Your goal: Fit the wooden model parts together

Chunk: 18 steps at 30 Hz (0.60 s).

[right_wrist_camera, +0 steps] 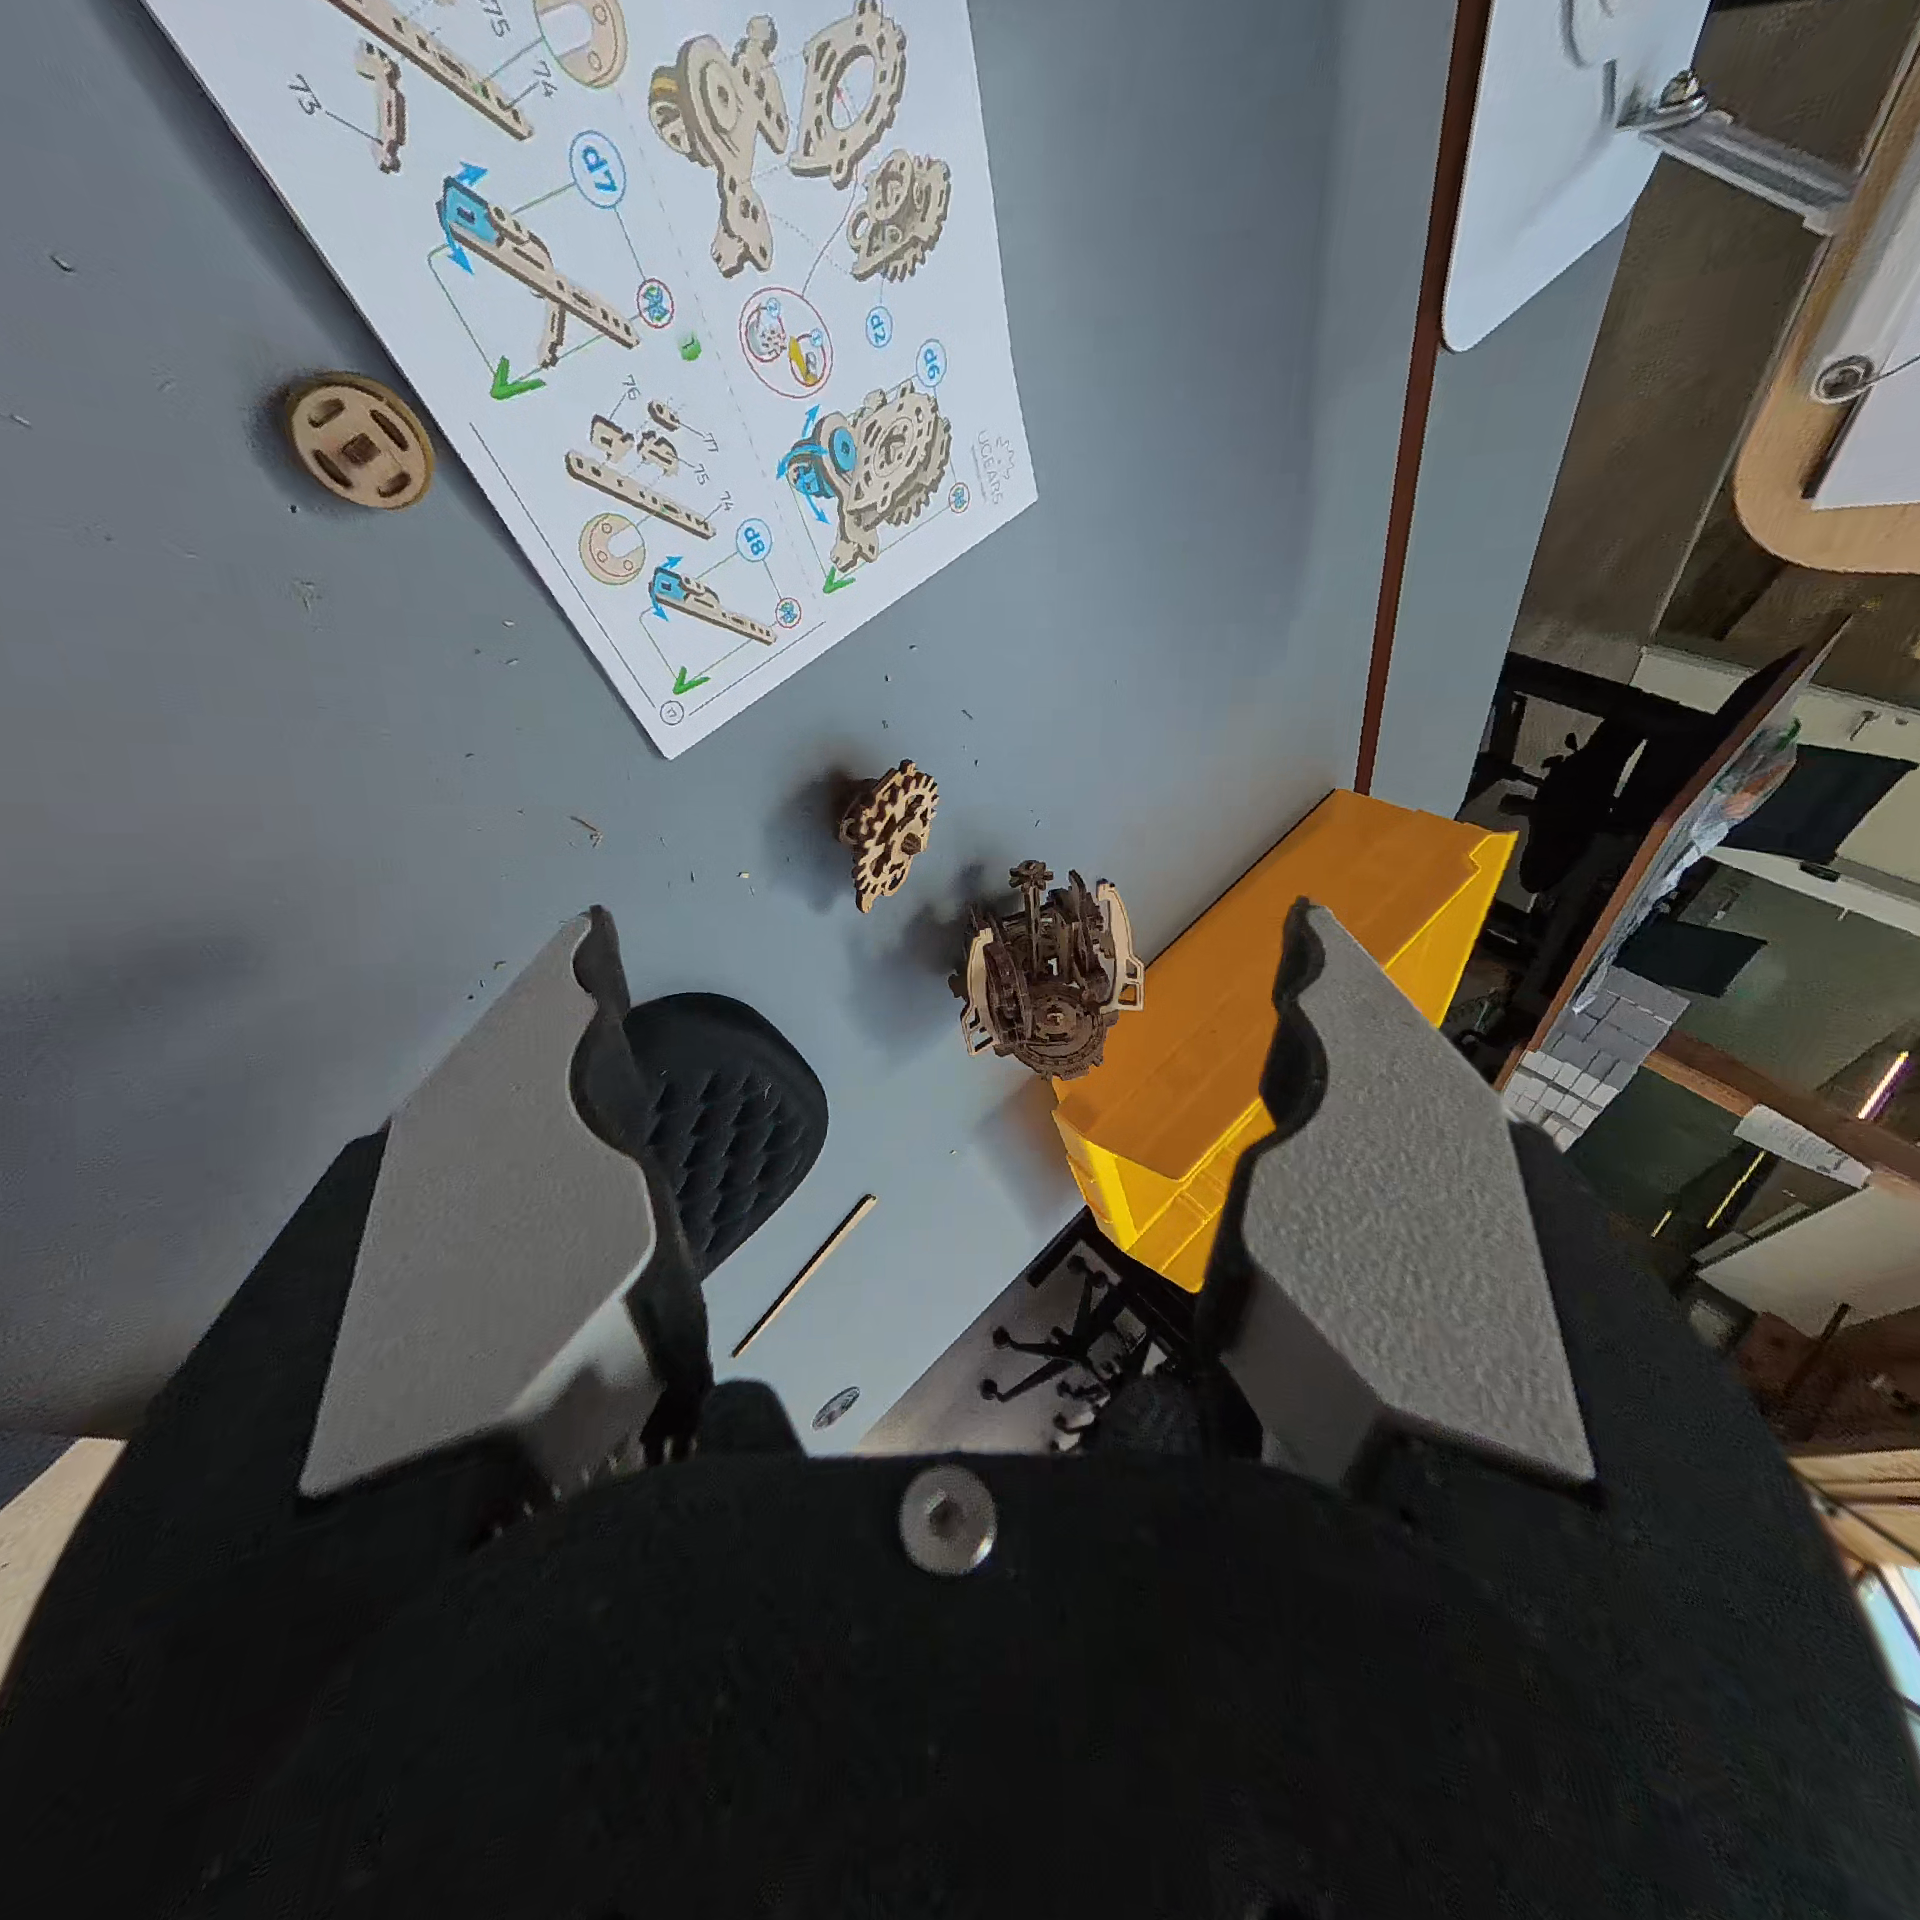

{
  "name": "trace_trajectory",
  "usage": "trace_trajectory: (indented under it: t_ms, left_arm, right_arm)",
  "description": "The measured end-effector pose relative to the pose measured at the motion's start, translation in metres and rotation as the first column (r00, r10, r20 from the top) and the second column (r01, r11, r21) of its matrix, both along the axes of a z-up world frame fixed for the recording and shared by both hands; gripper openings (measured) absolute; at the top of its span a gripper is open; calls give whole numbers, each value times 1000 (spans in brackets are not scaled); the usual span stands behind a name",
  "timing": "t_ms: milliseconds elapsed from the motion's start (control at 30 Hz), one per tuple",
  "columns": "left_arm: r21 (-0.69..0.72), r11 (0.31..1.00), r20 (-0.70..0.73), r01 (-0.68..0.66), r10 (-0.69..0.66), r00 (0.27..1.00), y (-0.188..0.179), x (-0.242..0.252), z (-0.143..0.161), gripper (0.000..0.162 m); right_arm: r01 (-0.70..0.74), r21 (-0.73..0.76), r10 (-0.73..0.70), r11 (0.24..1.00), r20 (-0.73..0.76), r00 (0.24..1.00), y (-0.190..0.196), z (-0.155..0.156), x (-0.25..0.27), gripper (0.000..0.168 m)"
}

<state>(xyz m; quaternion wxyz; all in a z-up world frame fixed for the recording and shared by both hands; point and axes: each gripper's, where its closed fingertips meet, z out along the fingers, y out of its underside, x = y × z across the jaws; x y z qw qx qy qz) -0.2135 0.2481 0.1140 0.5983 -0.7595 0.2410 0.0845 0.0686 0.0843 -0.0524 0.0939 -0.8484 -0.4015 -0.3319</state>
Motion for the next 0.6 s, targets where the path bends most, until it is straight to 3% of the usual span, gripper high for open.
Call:
trace_trajectory:
  t_ms: [233, 600]
  left_arm:
    - [-35, 999, -33, 11, -12, 999, 10, 11, -15, 100]
    - [20, 998, 31, 56, -56, 998, 4, 8, 2, 99]
  right_arm:
    - [3, -45, -2, 999, 25, 1000, -4, -9, -1, 124]
    - [34, -91, -31, 995, 29, 999, 6, -21, 9, 122]
